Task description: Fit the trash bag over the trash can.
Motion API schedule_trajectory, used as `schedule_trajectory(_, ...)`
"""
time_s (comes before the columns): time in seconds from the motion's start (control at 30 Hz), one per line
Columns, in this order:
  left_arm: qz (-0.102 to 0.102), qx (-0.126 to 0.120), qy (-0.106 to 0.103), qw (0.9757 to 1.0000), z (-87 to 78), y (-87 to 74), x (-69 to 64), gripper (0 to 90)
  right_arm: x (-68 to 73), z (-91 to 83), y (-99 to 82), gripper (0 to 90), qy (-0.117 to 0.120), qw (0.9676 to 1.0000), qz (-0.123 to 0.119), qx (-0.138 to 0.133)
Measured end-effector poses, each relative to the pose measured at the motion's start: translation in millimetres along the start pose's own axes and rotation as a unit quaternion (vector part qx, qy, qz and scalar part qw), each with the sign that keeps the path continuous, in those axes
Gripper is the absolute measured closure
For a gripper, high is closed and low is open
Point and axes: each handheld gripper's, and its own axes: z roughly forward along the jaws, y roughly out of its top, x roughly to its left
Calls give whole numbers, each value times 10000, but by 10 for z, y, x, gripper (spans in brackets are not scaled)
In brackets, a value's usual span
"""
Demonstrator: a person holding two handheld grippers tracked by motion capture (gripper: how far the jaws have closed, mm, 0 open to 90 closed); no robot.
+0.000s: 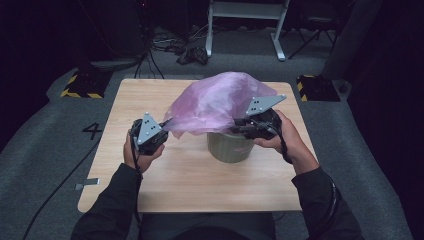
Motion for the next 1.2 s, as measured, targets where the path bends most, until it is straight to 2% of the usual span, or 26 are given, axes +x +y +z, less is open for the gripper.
schedule_trajectory(0.07,39,-60,96,9999,-48,32,44,887,5,-38,6,510,-9,9999,-14,-127)
schedule_trajectory(0.1,39,-60,96,9999,-48,32,44,888,8,-64,7,484,-52,9998,-22,-184)
schedule_trajectory(0.17,94,-145,240,9996,-111,69,113,888,13,-125,5,396,-15,9996,-58,-263)
schedule_trajectory(0.3,161,-205,371,9990,-156,99,172,889,8,-258,3,362,-53,9991,-65,-416)
schedule_trajectory(0.33,239,-291,389,9985,-183,116,194,889,-20,-362,0,368,-125,9984,-30,-558)
schedule_trajectory(0.43,259,-357,435,9981,-200,139,214,889,-104,-492,-8,389,-434,9963,154,-726)
schedule_trajectory(0.5,367,-396,525,9972,-221,172,225,889,-171,-526,-11,397,-699,9945,298,-717)
schedule_trajectory(0.6,368,-501,507,9968,-248,205,234,890,-285,-490,7,417,-1158,9906,412,-603)
schedule_trajectory(0.63,384,-619,461,9963,-287,240,246,890,-328,-463,17,429,-1270,9892,456,-571)
schedule_trajectory(0.7,407,-672,459,9959,-304,254,253,890,-372,-431,26,433,-1349,9884,458,-528)
schedule_trajectory(0.73,450,-682,471,9955,-318,267,260,890,-418,-395,32,429,-1463,9872,433,-462)
schedule_trajectory(0.77,469,-773,382,9952,-341,272,275,890,-497,-318,37,406,-1481,9870,477,-400)
schedule_trajectory(0.87,509,-804,266,9951,-348,269,304,890,-559,-252,73,342,-1616,9862,141,-318)
schedule_trajectory(0.9,518,-781,266,9952,-345,267,312,890,-581,-249,81,294,-1594,9865,83,-362)
schedule_trajectory(0.97,534,-766,209,9954,-333,257,318,890,-640,-224,91,237,-1341,9902,85,-370)
schedule_trajectory(1.03,499,-791,137,9955,-321,245,306,890,-680,-186,102,201,-1591,9867,-20,-325)
schedule_trajectory(1.1,521,-815,82,9953,-317,238,298,890,-725,-142,102,184,-1324,9903,84,-402)
schedule_trajectory(1.13,579,-812,59,9950,-302,236,279,890,-739,-108,103,185,-1282,9910,67,-384)
schedule_trajectory(1.2,540,-819,0,9952,-292,235,271,890,-750,-72,103,203,-1195,9923,58,-336)
